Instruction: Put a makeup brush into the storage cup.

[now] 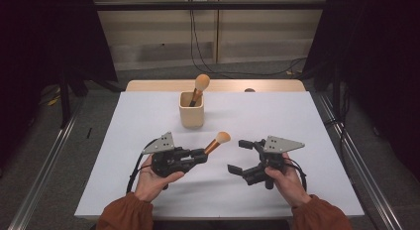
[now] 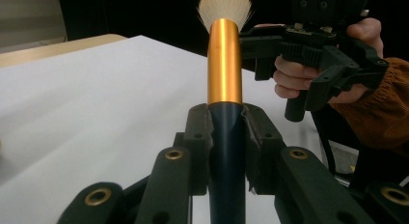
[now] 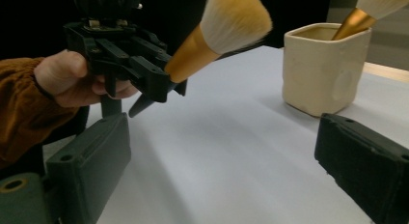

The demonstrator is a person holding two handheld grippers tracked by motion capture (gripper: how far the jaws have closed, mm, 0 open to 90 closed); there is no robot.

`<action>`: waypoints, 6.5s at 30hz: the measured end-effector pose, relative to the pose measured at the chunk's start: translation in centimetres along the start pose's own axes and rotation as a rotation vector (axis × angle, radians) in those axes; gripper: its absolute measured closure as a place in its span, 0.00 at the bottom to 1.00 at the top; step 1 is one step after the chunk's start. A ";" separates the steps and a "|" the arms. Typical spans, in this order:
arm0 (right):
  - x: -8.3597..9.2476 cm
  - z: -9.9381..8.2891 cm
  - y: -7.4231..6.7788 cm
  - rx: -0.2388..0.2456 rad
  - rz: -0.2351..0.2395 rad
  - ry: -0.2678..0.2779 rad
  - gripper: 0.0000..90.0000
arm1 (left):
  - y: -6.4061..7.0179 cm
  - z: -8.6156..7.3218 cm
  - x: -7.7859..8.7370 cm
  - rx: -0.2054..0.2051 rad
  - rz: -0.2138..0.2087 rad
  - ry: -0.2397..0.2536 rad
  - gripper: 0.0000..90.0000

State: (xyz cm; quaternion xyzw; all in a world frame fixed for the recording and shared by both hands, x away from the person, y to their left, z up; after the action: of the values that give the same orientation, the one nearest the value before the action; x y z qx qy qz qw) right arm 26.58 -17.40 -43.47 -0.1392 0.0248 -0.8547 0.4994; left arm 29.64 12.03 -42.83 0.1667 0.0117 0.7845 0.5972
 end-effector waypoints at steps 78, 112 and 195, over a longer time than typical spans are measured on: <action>-1.2 2.3 1.7 -0.204 0.184 0.151 0.81 | 0.3 0.1 -1.1 -0.012 0.044 -0.008 0.42; -0.3 8.0 3.5 -0.113 0.173 -0.182 0.81 | -0.6 0.1 0.3 0.030 0.105 -0.076 0.03; -3.4 8.3 2.5 -0.010 0.165 -0.448 0.81 | 0.5 1.4 -6.6 -0.029 -0.010 -0.083 0.83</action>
State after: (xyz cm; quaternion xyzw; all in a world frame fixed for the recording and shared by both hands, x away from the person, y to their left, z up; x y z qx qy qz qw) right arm 32.47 -14.97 -36.68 -0.3256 -0.0710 -0.7586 0.5599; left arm 31.04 5.42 -43.02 0.1904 -0.0235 0.7740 0.6035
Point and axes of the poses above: each handheld gripper's, and its own axes: x roughly backward along the jaws, z roughly out of its top, y roughly to its right, the point moved 1 cm from there along -x, roughly forward along the jaws
